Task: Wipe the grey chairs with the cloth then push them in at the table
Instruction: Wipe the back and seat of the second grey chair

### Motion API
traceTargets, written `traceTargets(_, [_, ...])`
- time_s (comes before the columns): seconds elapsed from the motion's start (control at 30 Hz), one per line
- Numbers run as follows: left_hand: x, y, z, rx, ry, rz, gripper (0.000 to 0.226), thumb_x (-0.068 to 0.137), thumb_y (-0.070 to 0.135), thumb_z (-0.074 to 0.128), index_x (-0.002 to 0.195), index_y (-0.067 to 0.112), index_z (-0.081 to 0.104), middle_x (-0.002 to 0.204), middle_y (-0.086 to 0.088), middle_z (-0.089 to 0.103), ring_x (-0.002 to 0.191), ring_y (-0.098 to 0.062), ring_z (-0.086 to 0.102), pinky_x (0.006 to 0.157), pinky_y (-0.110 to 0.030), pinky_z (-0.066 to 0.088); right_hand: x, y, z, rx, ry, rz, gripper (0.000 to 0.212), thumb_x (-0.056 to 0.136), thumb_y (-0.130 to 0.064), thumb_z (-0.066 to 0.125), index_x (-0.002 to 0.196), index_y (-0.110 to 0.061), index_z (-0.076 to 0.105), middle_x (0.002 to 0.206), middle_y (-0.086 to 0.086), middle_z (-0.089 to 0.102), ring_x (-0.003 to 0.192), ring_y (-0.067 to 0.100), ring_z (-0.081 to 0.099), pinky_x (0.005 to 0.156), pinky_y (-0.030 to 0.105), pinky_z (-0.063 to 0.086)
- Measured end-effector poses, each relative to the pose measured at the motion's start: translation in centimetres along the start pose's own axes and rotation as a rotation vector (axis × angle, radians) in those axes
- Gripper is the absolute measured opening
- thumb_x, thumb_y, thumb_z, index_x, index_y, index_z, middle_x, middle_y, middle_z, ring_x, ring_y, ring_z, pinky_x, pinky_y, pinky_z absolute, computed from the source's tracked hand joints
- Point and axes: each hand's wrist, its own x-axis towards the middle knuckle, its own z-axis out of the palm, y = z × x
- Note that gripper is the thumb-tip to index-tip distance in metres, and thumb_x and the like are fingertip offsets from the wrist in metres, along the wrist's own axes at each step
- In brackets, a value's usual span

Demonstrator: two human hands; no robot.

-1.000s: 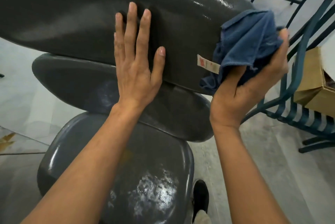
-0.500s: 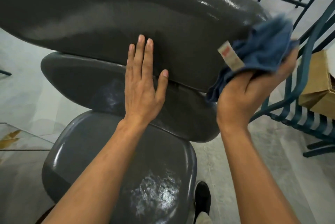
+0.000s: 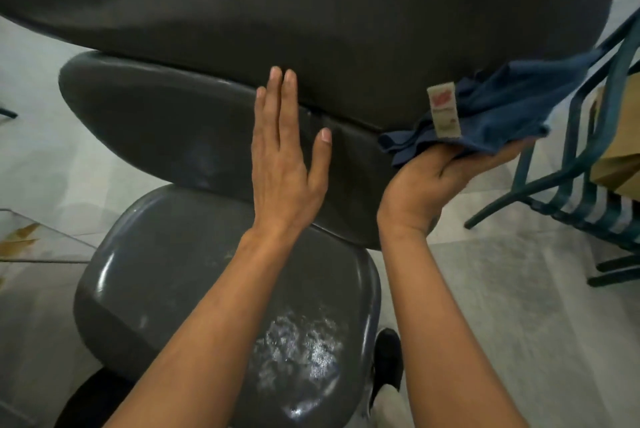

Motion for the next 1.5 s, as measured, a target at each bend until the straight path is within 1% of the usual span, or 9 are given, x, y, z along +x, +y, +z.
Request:
traceTargets(0.07, [-0.4, 0.2, -0.3, -0.008, -0.009, -0.016, 0.066, 0.107, 0.020, 0.055, 0.159, -0.001, 0.021, 0.168, -0.018, 0.020, 0.158, -0.035, 0.014, 0.126, -0.052, 0.020, 0.3, -0.2, -4.8, -0.044, 0.054, 0.340, 0.072, 0.103, -0.018, 0.041, 0.157, 0.001, -0.003, 0.166, 0.020, 0.012, 0.153, 0.027, 0.022, 0.125, 0.038, 0.025])
traceTargets(0.27, [-0.2, 1.9, -2.0, -0.134, 0.028, -0.106, 0.065, 0.106, 0.021, 0.056, 0.161, 0.013, 0.021, 0.161, -0.007, 0.039, 0.150, -0.022, 0.034, 0.123, -0.044, 0.029, 1.6, -3.7, -7.7, -0.156, -0.024, 0.355, 0.046, 0.103, 0.000, 0.048, 0.141, -0.019, 0.029, 0.129, -0.023, 0.048, 0.117, -0.017, 0.052, 0.097, 0.010, 0.042])
traceTargets(0.5, [-1.9, 5.3, -3.8, -0.724, -0.425, -0.507, 0.052, 0.099, 0.060, 0.042, 0.142, 0.035, 0.057, 0.127, 0.007, 0.070, 0.126, -0.010, 0.061, 0.110, -0.041, 0.047, -1.6, -8.5, -11.5, -0.296, -0.295, 0.423, 0.027, 0.100, -0.012, 0.059, 0.126, -0.018, 0.053, 0.095, -0.033, 0.065, 0.090, -0.009, 0.065, 0.072, 0.012, 0.052])
traceTargets(0.67, [-3.3, 4.4, -5.6, -1.037, -0.592, -0.810, 0.067, 0.092, 0.075, 0.041, 0.138, 0.031, 0.062, 0.134, 0.000, 0.069, 0.127, -0.021, 0.063, 0.112, -0.052, 0.046, -2.7, -8.3, -10.0, -0.447, -0.708, 0.414, 0.040, 0.097, -0.016, 0.065, 0.133, -0.030, 0.057, 0.117, -0.018, 0.066, 0.110, 0.003, 0.064, 0.090, 0.026, 0.056])
traceTargets(0.83, [-4.9, 2.1, -8.0, -1.073, -0.456, -0.882, 0.062, 0.091, 0.063, 0.053, 0.142, 0.026, 0.056, 0.130, -0.002, 0.071, 0.120, -0.021, 0.067, 0.092, -0.033, 0.056, -3.1, -7.3, -6.4, -0.570, -1.030, 0.350, 0.044, 0.092, -0.019, 0.067, 0.134, -0.033, 0.059, 0.117, -0.013, 0.055, 0.104, -0.004, 0.057, 0.086, 0.005, 0.043])
traceTargets(1.03, [-5.0, -0.4, -9.2, -0.973, -0.132, -0.917, 0.034, 0.101, 0.029, 0.058, 0.134, 0.023, 0.062, 0.125, -0.003, 0.073, 0.119, -0.021, 0.068, 0.097, -0.040, 0.055, -3.6, -6.8, -2.4, -0.557, -1.190, 0.345, 0.042, 0.088, -0.019, 0.071, 0.126, -0.038, 0.065, 0.110, -0.012, 0.057, 0.103, 0.002, 0.061, 0.096, 0.033, 0.052])
traceTargets(1.2, [-3.4, -2.3, -10.1, -0.879, 0.061, -0.839, 0.027, 0.104, 0.012, 0.057, 0.129, 0.020, 0.062, 0.118, 0.002, 0.075, 0.112, -0.014, 0.071, 0.088, -0.026, 0.056, -3.8, -5.9, 0.2, -0.502, -1.255, 0.335, 0.045, 0.088, -0.021, 0.074, 0.128, -0.037, 0.062, 0.111, -0.010, 0.066, 0.103, 0.003, 0.061, 0.093, 0.035, 0.054])
traceTargets(1.3, [-1.7, -3.7, -10.2, -0.720, 0.157, -0.780, 0.030, 0.104, 0.015, 0.059, 0.133, 0.020, 0.058, 0.122, -0.001, 0.072, 0.115, -0.016, 0.069, 0.097, -0.038, 0.057, -3.8, -5.3, 1.6, -0.490, -1.234, 0.263, 0.047, 0.088, -0.019, 0.074, 0.130, -0.036, 0.061, 0.114, -0.009, 0.064, 0.102, 0.004, 0.062, 0.092, 0.034, 0.054])
traceTargets(1.5, [2.9, -8.0, -7.5, -0.370, 0.384, -0.638, 0.034, 0.104, 0.024, 0.058, 0.138, 0.017, 0.056, 0.125, 0.003, 0.066, 0.112, -0.003, 0.063, 0.102, -0.032, 0.052, -2.6, -2.8, 2.6, -0.577, -1.111, -0.098, 0.037, 0.093, -0.020, 0.066, 0.129, -0.024, 0.066, 0.120, -0.004, 0.062, 0.116, 0.016, 0.057, 0.102, 0.033, 0.046])
